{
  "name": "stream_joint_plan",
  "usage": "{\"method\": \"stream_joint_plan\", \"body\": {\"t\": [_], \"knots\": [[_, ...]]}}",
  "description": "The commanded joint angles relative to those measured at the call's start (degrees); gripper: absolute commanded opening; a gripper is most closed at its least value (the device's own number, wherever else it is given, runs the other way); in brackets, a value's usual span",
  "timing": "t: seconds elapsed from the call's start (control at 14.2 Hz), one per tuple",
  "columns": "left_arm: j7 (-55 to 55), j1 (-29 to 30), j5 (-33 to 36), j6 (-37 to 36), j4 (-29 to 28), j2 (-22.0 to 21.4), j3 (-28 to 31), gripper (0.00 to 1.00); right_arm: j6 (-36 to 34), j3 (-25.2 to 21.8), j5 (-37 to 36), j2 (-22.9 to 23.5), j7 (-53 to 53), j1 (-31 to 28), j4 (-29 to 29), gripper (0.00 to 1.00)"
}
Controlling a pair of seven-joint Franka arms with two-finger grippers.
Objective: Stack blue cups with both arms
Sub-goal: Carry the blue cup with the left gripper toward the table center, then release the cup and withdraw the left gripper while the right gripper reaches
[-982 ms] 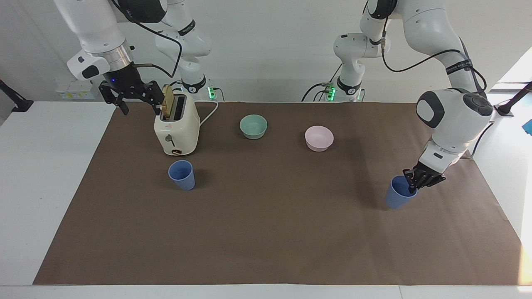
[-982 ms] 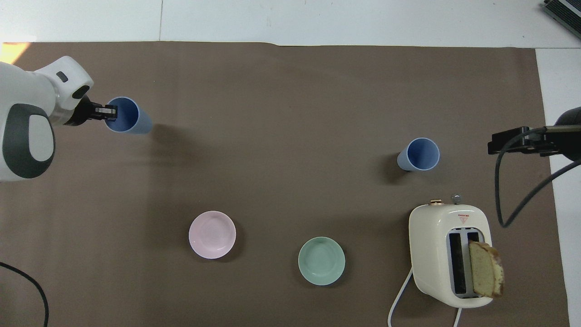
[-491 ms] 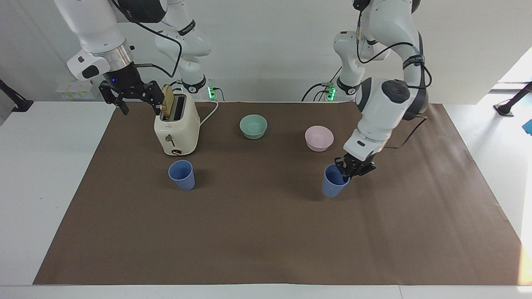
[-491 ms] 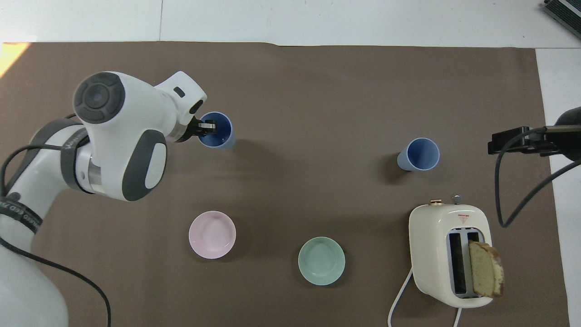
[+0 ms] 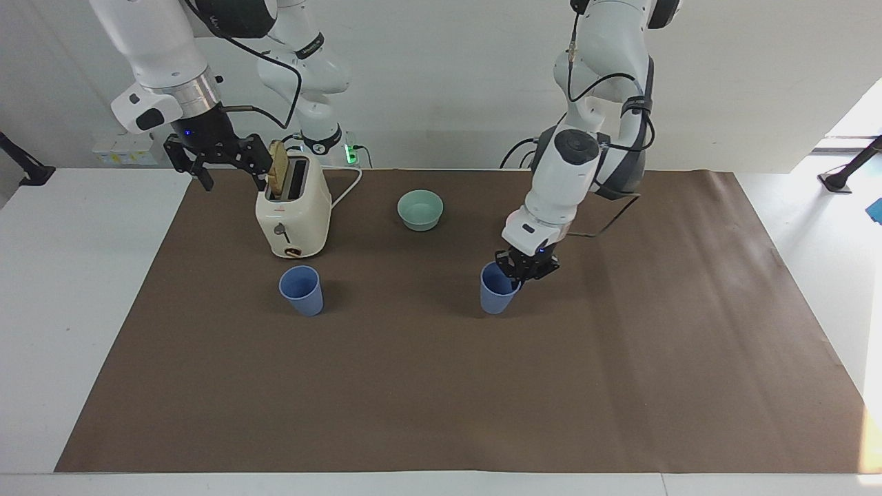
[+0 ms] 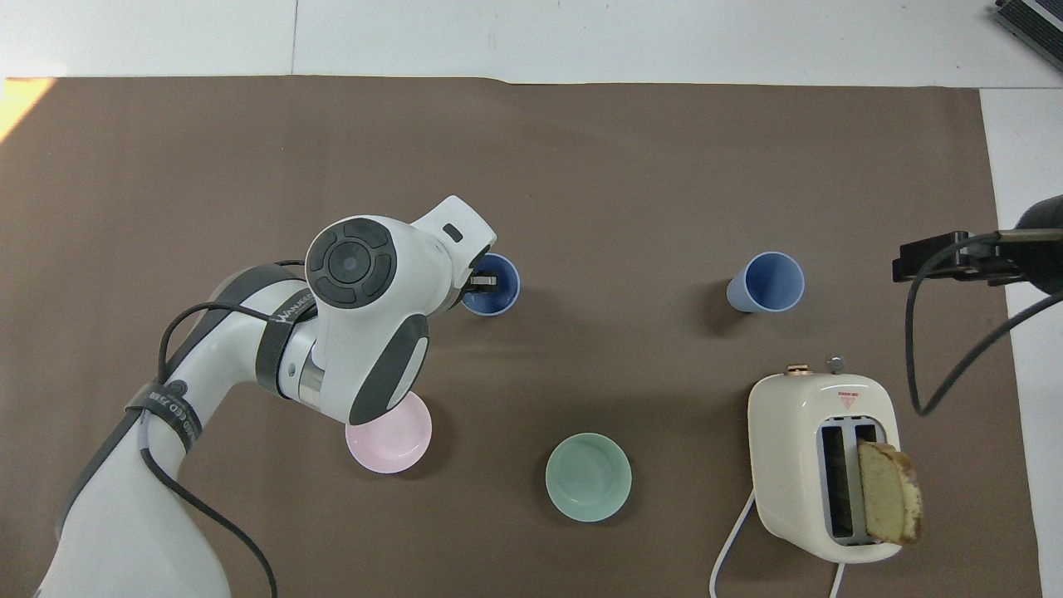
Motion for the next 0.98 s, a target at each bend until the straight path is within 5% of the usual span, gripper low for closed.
{"method": "stream_joint_plan", "body": {"t": [0.0, 0.07, 0.21, 0.49, 0.91], "knots": [[0.1, -0.4, -0.4, 0.3, -1.0, -1.1, 1.0, 0.66, 1.1, 0.2, -0.5, -1.5, -1.1, -0.6, -1.8, 1.0], [0.2, -0.4, -0.4, 0.3, -0.8, -1.0, 1.0, 0.87, 1.0, 0.2, -0.5, -1.5, -1.1, -0.6, -1.9, 1.0], [0.2, 0.1, -0.3, 0.1, -0.6, -1.6, 1.2, 1.0, 1.1, 0.1, -0.5, -1.5, -0.9, -0.6, -2.4, 1.0], [3.1, 4.3, 0.5, -2.4, 0.6, -5.4, 1.8, 1.0, 7.7, 0.2, -0.5, -1.0, -1.0, -0.5, -6.5, 1.0], [22.0, 16.9, 0.5, -18.3, 3.4, -14.0, 1.8, 1.0, 17.0, 0.1, -0.5, 2.3, -0.6, -0.5, -13.5, 1.0]]}}
